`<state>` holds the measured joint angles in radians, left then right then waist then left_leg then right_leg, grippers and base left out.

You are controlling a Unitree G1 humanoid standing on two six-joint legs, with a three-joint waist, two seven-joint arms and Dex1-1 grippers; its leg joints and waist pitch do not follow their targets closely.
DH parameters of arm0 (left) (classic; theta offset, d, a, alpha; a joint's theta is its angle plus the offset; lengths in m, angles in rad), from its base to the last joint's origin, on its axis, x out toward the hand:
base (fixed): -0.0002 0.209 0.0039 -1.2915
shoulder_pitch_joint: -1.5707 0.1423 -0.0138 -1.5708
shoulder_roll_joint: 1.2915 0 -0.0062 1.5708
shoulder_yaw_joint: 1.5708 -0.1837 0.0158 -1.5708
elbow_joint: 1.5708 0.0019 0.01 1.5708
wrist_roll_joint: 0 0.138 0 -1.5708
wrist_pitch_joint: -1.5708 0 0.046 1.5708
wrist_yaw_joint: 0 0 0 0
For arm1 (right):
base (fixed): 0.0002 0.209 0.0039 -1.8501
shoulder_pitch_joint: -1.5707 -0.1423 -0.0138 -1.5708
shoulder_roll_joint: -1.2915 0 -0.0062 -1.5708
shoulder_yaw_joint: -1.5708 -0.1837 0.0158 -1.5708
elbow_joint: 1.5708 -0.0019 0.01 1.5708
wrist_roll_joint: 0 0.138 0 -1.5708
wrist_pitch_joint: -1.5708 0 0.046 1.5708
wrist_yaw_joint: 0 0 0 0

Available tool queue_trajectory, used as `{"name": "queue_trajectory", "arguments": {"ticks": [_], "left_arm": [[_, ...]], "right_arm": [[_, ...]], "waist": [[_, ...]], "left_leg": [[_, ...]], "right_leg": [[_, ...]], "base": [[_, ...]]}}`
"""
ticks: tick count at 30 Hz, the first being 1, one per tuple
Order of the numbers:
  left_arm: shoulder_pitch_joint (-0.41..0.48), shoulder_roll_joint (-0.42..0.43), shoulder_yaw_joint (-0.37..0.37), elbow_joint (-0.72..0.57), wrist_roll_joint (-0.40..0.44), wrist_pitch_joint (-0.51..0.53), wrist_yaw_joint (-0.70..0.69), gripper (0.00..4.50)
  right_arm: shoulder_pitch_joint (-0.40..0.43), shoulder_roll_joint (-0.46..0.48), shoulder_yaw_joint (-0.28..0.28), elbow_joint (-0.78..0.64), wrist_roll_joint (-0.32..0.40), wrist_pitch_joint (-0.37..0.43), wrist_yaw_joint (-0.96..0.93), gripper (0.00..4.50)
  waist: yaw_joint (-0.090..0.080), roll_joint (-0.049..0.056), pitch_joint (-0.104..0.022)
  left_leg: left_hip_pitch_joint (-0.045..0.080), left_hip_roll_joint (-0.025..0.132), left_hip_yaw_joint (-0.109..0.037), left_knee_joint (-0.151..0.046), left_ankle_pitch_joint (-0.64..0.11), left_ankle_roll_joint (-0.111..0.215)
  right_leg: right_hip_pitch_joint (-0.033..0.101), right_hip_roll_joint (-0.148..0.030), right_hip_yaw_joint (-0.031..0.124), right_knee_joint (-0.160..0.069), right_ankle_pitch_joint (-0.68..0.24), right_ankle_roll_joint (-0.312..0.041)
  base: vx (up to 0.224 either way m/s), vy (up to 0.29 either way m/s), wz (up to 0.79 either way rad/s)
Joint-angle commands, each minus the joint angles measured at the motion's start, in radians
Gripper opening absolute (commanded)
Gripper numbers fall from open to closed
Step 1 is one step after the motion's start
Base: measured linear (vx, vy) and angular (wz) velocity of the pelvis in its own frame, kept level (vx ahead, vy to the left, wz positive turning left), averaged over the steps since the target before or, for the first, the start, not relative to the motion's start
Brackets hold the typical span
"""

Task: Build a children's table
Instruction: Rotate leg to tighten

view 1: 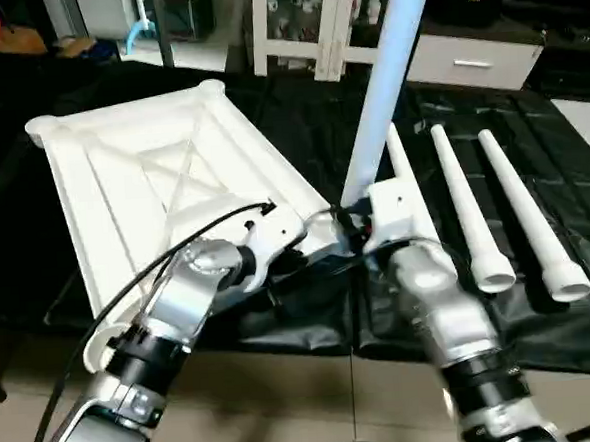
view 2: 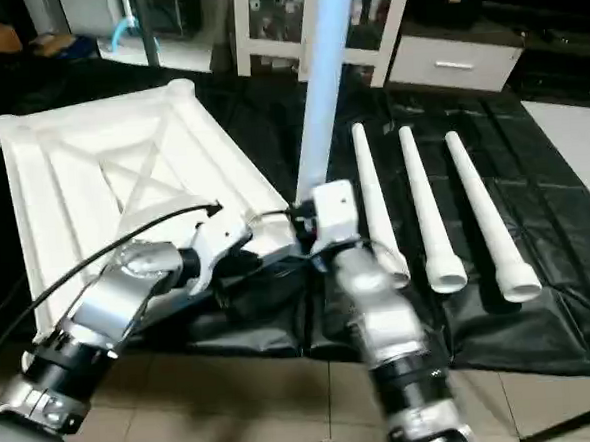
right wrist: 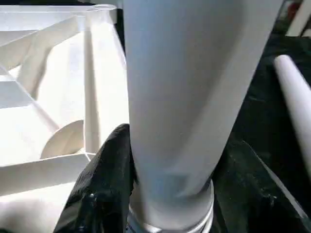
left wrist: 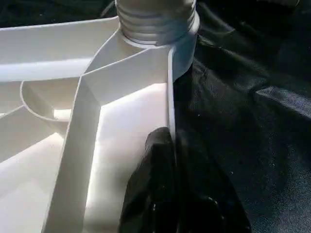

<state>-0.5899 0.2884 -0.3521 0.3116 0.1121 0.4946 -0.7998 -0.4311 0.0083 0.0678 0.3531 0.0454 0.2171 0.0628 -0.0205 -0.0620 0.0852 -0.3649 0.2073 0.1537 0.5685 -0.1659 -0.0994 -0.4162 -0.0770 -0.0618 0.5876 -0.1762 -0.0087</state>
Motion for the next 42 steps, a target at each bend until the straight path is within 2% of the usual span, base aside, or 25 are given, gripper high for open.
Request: {"name": "queue_trajectory", "arguments": {"ticks": [1, 3, 5, 6, 7, 11, 14, 15, 17, 19, 21, 22, 23, 24, 25, 28, 29, 30, 34, 35, 37, 39, 42], "left_arm": [[0.031, 0.021, -0.031, 0.031, 0.017, 0.030, -0.030, 0.00], [0.031, 0.021, -0.031, 0.031, 0.018, 0.034, -0.029, 0.00], [0.032, 0.026, -0.032, 0.033, 0.020, 0.033, -0.029, 0.00], [0.032, 0.027, -0.032, 0.035, 0.020, 0.032, -0.027, 0.00], [0.034, 0.036, -0.034, 0.038, 0.020, 0.014, -0.034, 0.00], [0.042, 0.056, -0.039, 0.023, 0.007, -0.019, -0.066, 0.00], [0.051, 0.076, -0.042, 0.004, -0.003, -0.059, -0.101, 0.00], [0.060, 0.100, -0.045, -0.016, -0.014, -0.084, -0.141, 0.00], [0.070, 0.120, -0.049, -0.035, -0.027, -0.115, -0.181, 0.00], [0.088, 0.149, -0.060, -0.069, -0.046, -0.134, -0.241, 0.00], [0.097, 0.160, -0.063, -0.083, -0.056, -0.144, -0.268, 0.00], [0.110, 0.175, -0.069, -0.107, -0.069, -0.141, -0.300, 0.00], [0.114, 0.180, -0.071, -0.114, -0.072, -0.141, -0.309, 0.00], [0.117, 0.185, -0.074, -0.119, -0.073, -0.139, -0.315, 0.00], [0.117, 0.190, -0.076, -0.121, -0.074, -0.140, -0.322, 0.00], [0.115, 0.195, -0.079, -0.122, -0.080, -0.144, -0.334, 0.00], [0.112, 0.198, -0.081, -0.116, -0.081, -0.154, -0.340, 0.00], [0.110, 0.198, -0.081, -0.113, -0.084, -0.157, -0.343, 0.00], [0.104, 0.201, -0.084, -0.109, -0.088, -0.164, -0.350, 0.00], [0.104, 0.201, -0.083, -0.112, -0.089, -0.162, -0.350, 0.00], [0.105, 0.202, -0.082, -0.115, -0.089, -0.160, -0.350, 0.00], [0.106, 0.204, -0.082, -0.116, -0.091, -0.158, -0.351, 0.00], [0.107, 0.207, -0.083, -0.115, -0.092, -0.160, -0.351, 0.00]], "right_arm": [[0.022, -0.046, -0.062, 0.065, -0.057, 0.016, -0.072, 1.91], [0.019, -0.044, -0.053, 0.064, -0.051, 0.013, -0.058, 1.91], [0.018, -0.035, -0.051, 0.043, -0.016, 0.007, -0.020, 1.91], [0.019, -0.033, -0.050, 0.032, 0.002, 0.006, 0.002, 2.46], [0.024, -0.038, -0.046, -0.010, 0.044, -0.014, 0.075, 2.60], [0.035, -0.077, -0.037, -0.067, 0.069, -0.019, 0.153, 3.03], [0.033, -0.127, -0.046, -0.071, 0.089, -0.024, 0.219, 3.13], [0.025, -0.172, -0.055, -0.057, 0.106, -0.028, 0.283, 3.25], [0.016, -0.204, -0.068, -0.040, 0.132, -0.015, 0.344, 3.51], [0.009, -0.262, -0.048, -0.016, 0.139, -0.016, 0.451, 3.56], [0.010, -0.288, -0.036, -0.011, 0.138, -0.023, 0.501, 3.69], [0.012, -0.324, -0.027, -0.006, 0.146, -0.033, 0.575, 3.85], [0.013, -0.339, -0.023, -0.004, 0.148, -0.040, 0.604, 3.85], [0.014, -0.366, -0.016, -0.001, 0.155, -0.044, 0.659, 3.85], [0.013, -0.401, -0.003, 0.005, 0.160, -0.049, 0.728, 3.85], [0.008, -0.426, 0.013, 0.014, 0.159, -0.030, 0.775, 3.85], [0.007, -0.445, 0.038, 0.037, 0.135, -0.072, 0.808, 3.85], [0.005, -0.451, 0.044, 0.046, 0.137, -0.078, 0.827, 3.85], [-0.001, -0.459, 0.047, 0.048, 0.179, -0.076, 0.898, 3.85], [-0.004, -0.460, 0.044, 0.051, 0.183, -0.079, 0.911, 3.85], [-0.010, -0.462, 0.036, 0.057, 0.189, -0.078, 0.924, 3.54], [-0.020, -0.475, 0.031, 0.067, 0.195, -0.081, 0.938, 3.49], [-0.023, -0.488, 0.029, 0.074, 0.204, -0.082, 0.960, 3.14]], "waist": [[-0.003, 0.023, -0.053], [-0.003, 0.022, -0.052], [-0.002, 0.021, -0.052], [-0.001, 0.021, -0.051], [0.000, 0.021, -0.052], [0.004, 0.020, -0.057], [0.006, 0.018, -0.061], [0.008, 0.016, -0.064], [0.012, 0.019, -0.065], [0.016, 0.021, -0.070], [0.017, 0.022, -0.070], [0.019, 0.023, -0.071], [0.021, 0.023, -0.076], [0.023, 0.022, -0.075], [0.028, 0.021, -0.076], [0.035, 0.018, -0.073], [0.037, 0.018, -0.072], [0.036, 0.012, -0.070], [0.041, 0.010, -0.068], [0.042, 0.010, -0.069], [0.046, 0.009, -0.071], [0.046, 0.010, -0.073], [0.047, 0.009, -0.072]], "left_leg": [[0.007, 0.010, -0.006, -0.079, -0.445, -0.024], [0.005, 0.011, -0.003, -0.081, -0.429, -0.022], [0.008, 0.010, 0.002, -0.079, -0.427, -0.018], [0.007, 0.009, 0.003, -0.080, -0.429, -0.013], [0.009, 0.008, 0.005, -0.078, -0.433, -0.009], [0.005, 0.012, 0.008, -0.076, -0.388, 0.005], [0.004, 0.013, 0.013, -0.073, -0.354, 0.013], [0.005, 0.014, 0.017, -0.070, -0.320, 0.021], [0.000, 0.016, 0.017, -0.069, -0.276, 0.034], [0.000, 0.018, 0.019, -0.066, -0.216, 0.047], [0.001, 0.019, 0.021, -0.063, -0.188, 0.055], [0.003, 0.019, 0.023, -0.063, -0.182, 0.058], [0.005, 0.021, 0.023, -0.061, -0.179, 0.059], [0.006, 0.021, 0.024, -0.060, -0.172, 0.062], [0.013, 0.023, 0.028, -0.058, -0.171, 0.076], [0.010, 0.021, 0.031, -0.057, -0.173, 0.082], [0.009, 0.021, 0.031, -0.058, -0.185, 0.075], [0.010, 0.021, 0.032, -0.058, -0.209, 0.067], [0.011, 0.020, 0.030, -0.058, -0.245, 0.057], [0.011, 0.020, 0.031, -0.057, -0.245, 0.057], [0.010, 0.020, 0.030, -0.057, -0.232, 0.056], [0.008, 0.020, 0.029, -0.055, -0.221, 0.059], [0.007, 0.019, 0.029, -0.053, -0.215, 0.061]], "right_leg": [[0.029, -0.040, 0.030, -0.092, -0.442, -0.071], [0.032, -0.036, 0.032, -0.084, -0.362, -0.100], [0.032, -0.037, 0.035, -0.083, -0.340, -0.115], [0.033, -0.038, 0.035, -0.084, -0.354, -0.115], [0.032, -0.039, 0.037, -0.087, -0.372, -0.110], [0.036, -0.040, 0.040, -0.084, -0.339, -0.123], [0.037, -0.041, 0.040, -0.082, -0.321, -0.140], [0.037, -0.042, 0.042, -0.079, -0.275, -0.154], [0.045, -0.041, 0.041, -0.070, -0.213, -0.177], [0.052, -0.040, 0.040, -0.058, -0.129, -0.210], [0.053, -0.039, 0.040, -0.051, -0.077, -0.231], [0.054, -0.039, 0.041, -0.049, -0.064, -0.240], [0.057, -0.040, 0.040, -0.046, -0.055, -0.248], [0.057, -0.039, 0.040, -0.045, -0.047, -0.251], [0.053, -0.038, 0.041, -0.045, -0.036, -0.263], [0.054, -0.040, 0.043, -0.046, -0.059, -0.264], [0.054, -0.042, 0.044, -0.048, -0.090, -0.256], [0.052, -0.042, 0.044, -0.054, -0.135, -0.246], [0.047, -0.043, 0.047, -0.062, -0.227, -0.216], [0.047, -0.043, 0.047, -0.061, -0.231, -0.214], [0.047, -0.043, 0.047, -0.060, -0.233, -0.208], [0.048, -0.042, 0.047, -0.058, -0.216, -0.213], [0.047, -0.040, 0.048, -0.053, -0.195, -0.221]], "base": [[0.000, 0.000, 0.00], [0.000, 0.000, 0.00], [0.000, 0.000, 0.00], [0.000, 0.000, 0.00], [0.000, 0.000, 0.00], [0.000, 0.000, 0.00], [0.000, 0.000, 0.00], [0.000, 0.000, 0.00], [0.000, 0.000, 0.00], [0.000, 0.000, 0.00], [0.000, 0.000, 0.00], [0.000, 0.000, 0.00], [0.000, 0.000, 0.00], [0.000, 0.000, 0.00], [0.000, 0.000, 0.00], [0.000, 0.000, 0.00], [0.000, 0.000, 0.00], [0.000, 0.000, 0.00], [0.000, 0.000, 0.00], [0.000, 0.000, 0.00], [0.000, 0.000, 0.00], [0.000, 0.000, 0.00], [0.000, 0.000, 0.00]]}}
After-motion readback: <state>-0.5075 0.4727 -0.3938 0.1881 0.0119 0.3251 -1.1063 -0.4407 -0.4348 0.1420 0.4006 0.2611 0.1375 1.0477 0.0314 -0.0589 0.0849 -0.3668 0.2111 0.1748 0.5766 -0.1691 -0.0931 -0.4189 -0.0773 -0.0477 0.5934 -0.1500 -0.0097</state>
